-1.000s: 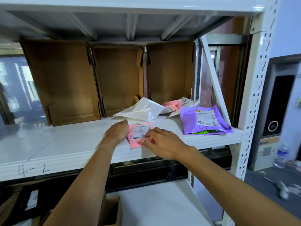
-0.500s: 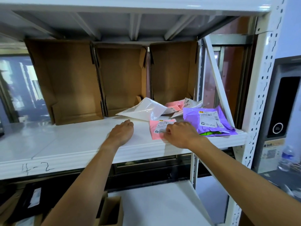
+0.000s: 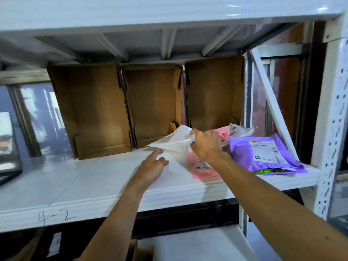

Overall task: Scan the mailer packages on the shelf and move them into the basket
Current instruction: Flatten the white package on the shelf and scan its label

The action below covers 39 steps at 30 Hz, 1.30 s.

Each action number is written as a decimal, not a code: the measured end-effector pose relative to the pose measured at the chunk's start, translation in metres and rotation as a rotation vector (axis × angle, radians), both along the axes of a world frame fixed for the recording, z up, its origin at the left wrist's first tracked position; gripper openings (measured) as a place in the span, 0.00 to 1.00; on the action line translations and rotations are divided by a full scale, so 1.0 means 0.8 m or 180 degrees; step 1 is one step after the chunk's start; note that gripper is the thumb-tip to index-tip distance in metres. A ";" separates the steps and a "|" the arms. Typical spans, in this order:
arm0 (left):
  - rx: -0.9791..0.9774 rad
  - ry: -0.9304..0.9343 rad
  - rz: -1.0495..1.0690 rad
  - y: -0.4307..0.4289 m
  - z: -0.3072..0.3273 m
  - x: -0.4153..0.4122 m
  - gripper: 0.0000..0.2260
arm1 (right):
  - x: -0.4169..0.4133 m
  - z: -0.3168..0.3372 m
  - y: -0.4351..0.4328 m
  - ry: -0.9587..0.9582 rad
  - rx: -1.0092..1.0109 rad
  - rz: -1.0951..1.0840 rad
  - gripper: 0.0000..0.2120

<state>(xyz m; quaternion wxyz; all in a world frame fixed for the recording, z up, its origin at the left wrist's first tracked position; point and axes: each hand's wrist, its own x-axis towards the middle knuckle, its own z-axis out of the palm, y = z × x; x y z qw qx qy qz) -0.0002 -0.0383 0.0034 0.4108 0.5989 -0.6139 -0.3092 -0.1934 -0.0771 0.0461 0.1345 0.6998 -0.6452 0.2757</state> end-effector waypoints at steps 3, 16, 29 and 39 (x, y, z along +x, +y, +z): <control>-0.0042 0.0104 0.0045 -0.003 0.000 0.002 0.22 | 0.006 -0.014 -0.014 -0.0276 -0.0011 0.0146 0.21; -0.0205 0.0168 0.0157 -0.017 -0.006 -0.001 0.18 | 0.030 -0.036 -0.007 0.0700 -0.0587 0.0760 0.18; -0.0409 0.0380 0.0333 -0.005 -0.001 -0.002 0.19 | 0.065 -0.043 0.020 0.0425 -0.0606 0.1289 0.10; -0.0393 0.0681 0.0332 -0.010 -0.012 0.011 0.19 | 0.039 -0.047 0.058 0.0078 0.0033 0.1620 0.19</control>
